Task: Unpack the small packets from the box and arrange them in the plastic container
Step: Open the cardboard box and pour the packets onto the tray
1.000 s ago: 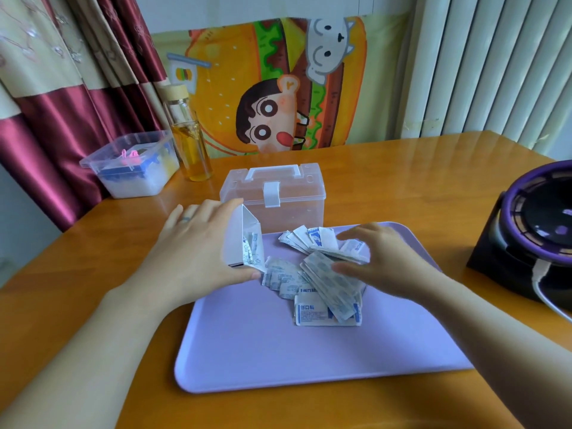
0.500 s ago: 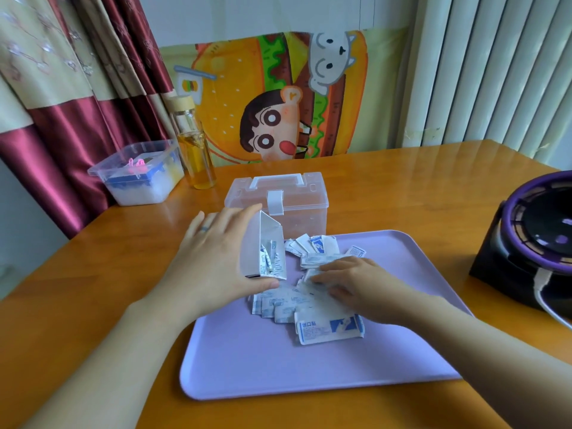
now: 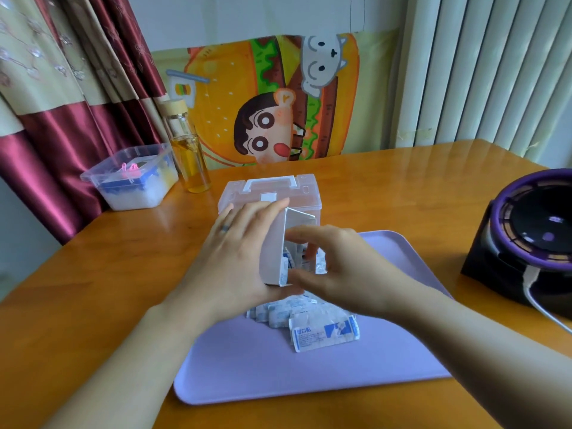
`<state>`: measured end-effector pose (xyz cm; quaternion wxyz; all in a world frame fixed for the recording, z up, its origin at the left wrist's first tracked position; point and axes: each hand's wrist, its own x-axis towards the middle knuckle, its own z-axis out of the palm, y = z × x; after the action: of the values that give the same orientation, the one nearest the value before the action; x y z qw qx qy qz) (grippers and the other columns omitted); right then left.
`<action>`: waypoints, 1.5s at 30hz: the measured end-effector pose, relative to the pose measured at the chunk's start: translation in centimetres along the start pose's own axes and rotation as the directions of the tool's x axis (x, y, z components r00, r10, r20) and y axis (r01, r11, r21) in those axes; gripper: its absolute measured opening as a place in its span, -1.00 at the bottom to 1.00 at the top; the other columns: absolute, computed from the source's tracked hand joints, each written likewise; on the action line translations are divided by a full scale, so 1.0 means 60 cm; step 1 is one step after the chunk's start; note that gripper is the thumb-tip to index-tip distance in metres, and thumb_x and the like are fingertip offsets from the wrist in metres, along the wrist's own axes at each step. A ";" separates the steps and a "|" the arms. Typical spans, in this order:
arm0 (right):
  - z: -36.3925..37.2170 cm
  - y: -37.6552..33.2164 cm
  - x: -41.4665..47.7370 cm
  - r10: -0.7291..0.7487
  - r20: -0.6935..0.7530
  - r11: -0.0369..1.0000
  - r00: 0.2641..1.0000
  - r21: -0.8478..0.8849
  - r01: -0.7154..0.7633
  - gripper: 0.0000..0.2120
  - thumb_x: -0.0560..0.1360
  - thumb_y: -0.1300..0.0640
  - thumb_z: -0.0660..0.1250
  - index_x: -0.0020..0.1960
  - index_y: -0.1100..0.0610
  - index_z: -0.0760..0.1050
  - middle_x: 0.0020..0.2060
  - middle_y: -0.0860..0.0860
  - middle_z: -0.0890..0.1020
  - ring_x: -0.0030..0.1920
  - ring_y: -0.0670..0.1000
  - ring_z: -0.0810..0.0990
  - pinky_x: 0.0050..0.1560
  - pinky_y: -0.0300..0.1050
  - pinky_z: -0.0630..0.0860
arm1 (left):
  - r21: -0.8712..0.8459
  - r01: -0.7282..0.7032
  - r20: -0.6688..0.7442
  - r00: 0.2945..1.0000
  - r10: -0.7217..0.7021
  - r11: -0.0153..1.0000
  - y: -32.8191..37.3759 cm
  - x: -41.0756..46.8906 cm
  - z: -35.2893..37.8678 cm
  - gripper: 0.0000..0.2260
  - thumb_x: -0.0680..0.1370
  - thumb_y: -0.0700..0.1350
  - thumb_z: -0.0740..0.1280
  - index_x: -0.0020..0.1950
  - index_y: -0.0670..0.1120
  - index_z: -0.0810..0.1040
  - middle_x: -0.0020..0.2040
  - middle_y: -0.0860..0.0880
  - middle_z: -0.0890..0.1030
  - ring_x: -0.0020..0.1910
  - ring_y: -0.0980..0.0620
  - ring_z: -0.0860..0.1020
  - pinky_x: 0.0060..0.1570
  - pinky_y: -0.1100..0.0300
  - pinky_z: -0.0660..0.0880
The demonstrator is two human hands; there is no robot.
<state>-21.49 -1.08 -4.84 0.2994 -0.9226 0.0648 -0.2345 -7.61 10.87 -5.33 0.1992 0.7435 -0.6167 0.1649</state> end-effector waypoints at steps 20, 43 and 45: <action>-0.018 0.075 -0.005 0.330 -0.121 0.942 0.936 0.101 -0.319 -0.80 0.47 0.26 0.33 0.01 0.01 0.59 -0.28 0.02 0.66 -0.45 -0.19 0.48 -0.43 -0.44 0.35 | 0.312 0.177 0.151 0.961 -0.233 0.933 -0.053 -0.013 -0.001 -0.01 0.22 0.45 0.34 0.53 0.08 0.07 0.39 0.06 0.31 0.42 -0.03 0.26 0.47 -0.10 -0.08; -0.012 0.020 -0.002 -0.063 0.055 0.948 0.997 -0.307 0.077 -0.45 0.44 -0.20 0.33 0.38 -0.09 0.35 0.33 -0.15 0.41 0.16 -0.07 0.47 0.04 -0.25 0.40 | 0.143 -0.049 -0.027 0.998 0.053 0.988 -0.014 -0.002 0.005 -0.12 0.33 0.52 0.06 0.50 0.01 0.14 0.34 0.02 0.38 0.33 0.02 0.32 0.47 -0.04 0.01; -0.019 0.017 0.002 -0.028 0.118 0.921 0.993 -0.382 0.071 -0.38 0.42 -0.29 0.27 0.42 -0.15 0.24 0.34 -0.21 0.36 0.05 -0.08 0.51 -0.03 -0.15 0.47 | 0.147 -0.091 -0.036 0.995 0.097 0.985 -0.010 -0.001 0.003 -0.14 0.35 0.49 0.09 0.49 -0.01 0.15 0.31 0.01 0.38 0.31 0.03 0.31 0.46 -0.04 0.01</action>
<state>-21.91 -2.52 -4.61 0.1093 -0.9762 0.0696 -0.1737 -7.06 10.93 -5.59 0.1496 0.7223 -0.6332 0.2346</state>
